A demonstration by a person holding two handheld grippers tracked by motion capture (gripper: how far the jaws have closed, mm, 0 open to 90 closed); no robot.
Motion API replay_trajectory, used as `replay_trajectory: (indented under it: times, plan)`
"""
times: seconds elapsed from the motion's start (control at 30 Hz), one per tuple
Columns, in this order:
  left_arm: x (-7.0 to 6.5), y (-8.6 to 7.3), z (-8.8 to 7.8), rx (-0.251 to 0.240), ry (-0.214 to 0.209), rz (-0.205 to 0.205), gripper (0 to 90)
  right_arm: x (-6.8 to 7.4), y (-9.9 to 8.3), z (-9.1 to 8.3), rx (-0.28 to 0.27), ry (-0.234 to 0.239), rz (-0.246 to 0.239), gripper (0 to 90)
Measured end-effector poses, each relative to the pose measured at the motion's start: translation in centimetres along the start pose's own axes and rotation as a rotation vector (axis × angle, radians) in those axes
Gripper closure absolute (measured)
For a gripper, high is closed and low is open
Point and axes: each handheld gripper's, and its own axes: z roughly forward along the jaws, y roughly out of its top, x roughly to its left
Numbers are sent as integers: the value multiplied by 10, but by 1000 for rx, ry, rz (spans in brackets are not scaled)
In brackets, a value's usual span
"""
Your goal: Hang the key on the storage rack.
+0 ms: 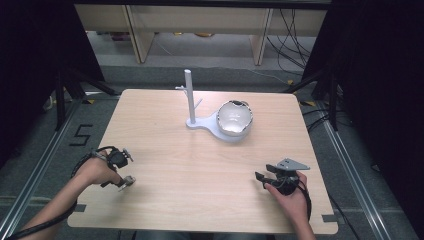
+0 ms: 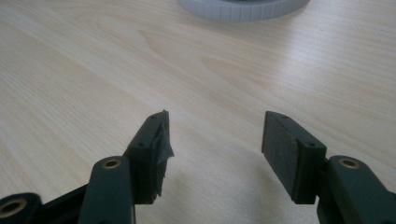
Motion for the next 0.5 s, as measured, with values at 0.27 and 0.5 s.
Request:
replay_trajectory:
  times: [0.27, 0.5]
  plan:
    - [-3, -2, 6, 3, -17, -40, 836, 0, 0, 0, 1, 8, 3, 427]
    - [0, -3, -3, -13, 8, -11, 838, 0, 0, 0, 6, 3, 6, 428]
